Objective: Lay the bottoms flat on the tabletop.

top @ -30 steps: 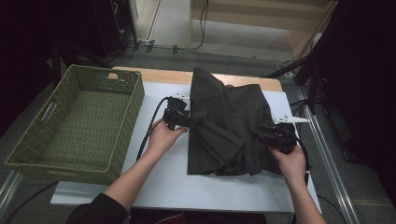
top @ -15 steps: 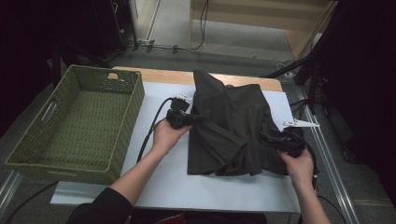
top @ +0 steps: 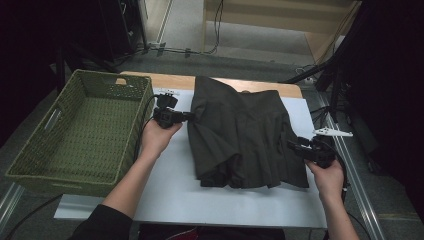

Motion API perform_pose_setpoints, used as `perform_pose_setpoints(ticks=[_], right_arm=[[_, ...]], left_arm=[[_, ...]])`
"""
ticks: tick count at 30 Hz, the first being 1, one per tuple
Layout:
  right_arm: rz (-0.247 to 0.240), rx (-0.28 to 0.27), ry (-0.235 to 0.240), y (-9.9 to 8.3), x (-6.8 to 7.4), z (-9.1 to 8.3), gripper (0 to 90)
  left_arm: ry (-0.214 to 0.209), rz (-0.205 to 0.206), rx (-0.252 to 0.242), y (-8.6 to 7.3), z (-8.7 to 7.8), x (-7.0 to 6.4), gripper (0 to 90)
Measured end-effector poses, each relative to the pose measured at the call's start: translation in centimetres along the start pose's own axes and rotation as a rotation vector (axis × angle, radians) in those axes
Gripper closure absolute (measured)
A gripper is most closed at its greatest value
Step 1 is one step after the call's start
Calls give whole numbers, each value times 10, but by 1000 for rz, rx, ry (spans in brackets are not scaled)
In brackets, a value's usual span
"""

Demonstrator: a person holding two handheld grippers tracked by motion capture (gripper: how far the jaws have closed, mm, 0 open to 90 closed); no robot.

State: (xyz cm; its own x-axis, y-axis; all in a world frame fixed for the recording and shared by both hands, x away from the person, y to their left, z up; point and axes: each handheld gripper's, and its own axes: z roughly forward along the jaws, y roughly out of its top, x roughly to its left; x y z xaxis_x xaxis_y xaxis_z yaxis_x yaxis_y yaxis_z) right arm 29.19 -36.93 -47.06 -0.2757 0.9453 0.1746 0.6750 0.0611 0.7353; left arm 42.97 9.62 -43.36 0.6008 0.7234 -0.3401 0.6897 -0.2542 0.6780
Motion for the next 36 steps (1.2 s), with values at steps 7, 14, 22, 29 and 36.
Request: perform_pose_setpoints(ticks=[7,14,22,29,36], right_arm=[[25,4,-22,-2,-14,-3,458],[20,30,-44,-5,-21,7,446],[31,65,-80,-5,-30,26,455],[41,126,-65,-10,-26,52,528],[156,174,131,1,-34,25,848]], left_arm=[[54,-56,-20,-5,-3,19,800],[63,-15,-10,-7,-6,12,503],[43,31,22,-20,-3,6,429],[22,21,49,-38,5,2,430],[16,71,134,-58,19,-13,430]])
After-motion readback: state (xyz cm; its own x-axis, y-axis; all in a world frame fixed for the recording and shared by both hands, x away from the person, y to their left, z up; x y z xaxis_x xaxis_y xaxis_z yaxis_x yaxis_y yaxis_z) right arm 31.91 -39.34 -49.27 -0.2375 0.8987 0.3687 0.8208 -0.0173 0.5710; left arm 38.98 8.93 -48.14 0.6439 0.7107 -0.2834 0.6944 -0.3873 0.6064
